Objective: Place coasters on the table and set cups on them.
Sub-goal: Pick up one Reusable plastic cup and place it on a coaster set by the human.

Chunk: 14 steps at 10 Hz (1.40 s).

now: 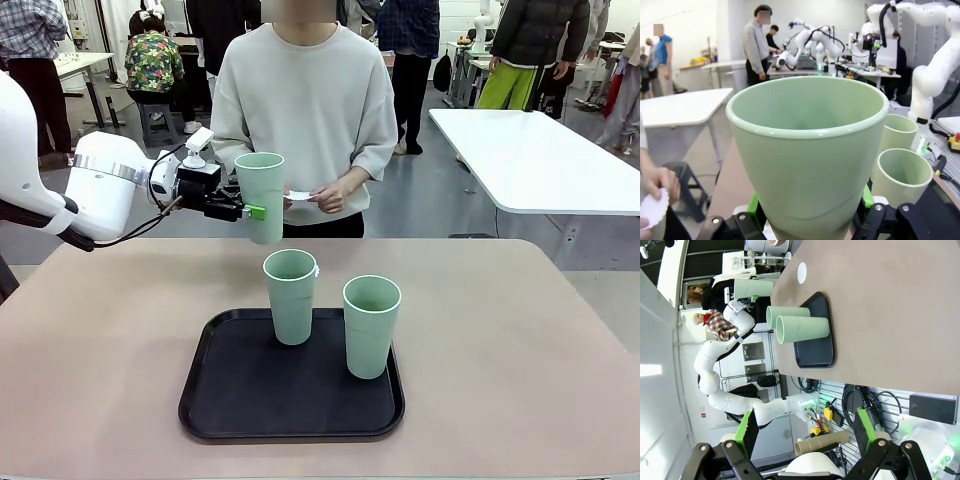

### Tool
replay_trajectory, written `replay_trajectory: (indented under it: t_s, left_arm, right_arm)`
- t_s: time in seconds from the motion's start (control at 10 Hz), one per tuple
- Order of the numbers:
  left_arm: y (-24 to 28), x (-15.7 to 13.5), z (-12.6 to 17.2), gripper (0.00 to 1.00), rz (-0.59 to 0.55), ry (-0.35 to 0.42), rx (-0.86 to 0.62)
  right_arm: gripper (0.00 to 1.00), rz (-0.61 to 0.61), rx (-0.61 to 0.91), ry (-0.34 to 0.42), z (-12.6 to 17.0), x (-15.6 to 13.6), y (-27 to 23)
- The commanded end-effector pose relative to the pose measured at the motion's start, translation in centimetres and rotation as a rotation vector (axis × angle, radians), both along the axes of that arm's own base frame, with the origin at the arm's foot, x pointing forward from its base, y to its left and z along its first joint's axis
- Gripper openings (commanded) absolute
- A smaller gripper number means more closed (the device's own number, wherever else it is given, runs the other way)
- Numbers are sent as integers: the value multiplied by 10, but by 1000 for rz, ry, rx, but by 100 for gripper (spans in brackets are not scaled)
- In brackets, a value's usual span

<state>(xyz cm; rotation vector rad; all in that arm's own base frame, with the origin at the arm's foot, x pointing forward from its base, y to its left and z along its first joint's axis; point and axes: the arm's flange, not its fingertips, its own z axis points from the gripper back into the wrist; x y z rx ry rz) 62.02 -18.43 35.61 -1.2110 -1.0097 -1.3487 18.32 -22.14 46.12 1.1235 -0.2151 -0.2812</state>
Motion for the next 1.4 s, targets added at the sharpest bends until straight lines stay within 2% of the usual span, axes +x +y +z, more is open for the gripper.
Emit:
replay_trajectory:
  t_s: [0.0, 0.3, 0.7, 1.0, 1.2, 1.3]
  left_arm:
    - [-14, 32, -7, 85, -1, -12, -34]
    - [-31, 53, -26, 85, -34, -19, -41]
    - [-44, 51, -57, 85, -84, -44, -53]
    - [-44, 47, -72, 85, -82, -12, -20]
    - [-42, 41, -70, 85, -79, 51, -65]
    - [-43, 42, -78, 85, -71, 5, -27]
  right_arm:
    - [100, 2, 14, -22, 0, 1, 0]
    - [100, 2, 14, -22, 0, 1, 0]
    - [100, 2, 14, -22, 0, 1, 0]
    - [100, 2, 14, -22, 0, 1, 0]
    - [100, 2, 14, -22, 0, 1, 0]
    - [100, 2, 14, -22, 0, 1, 0]
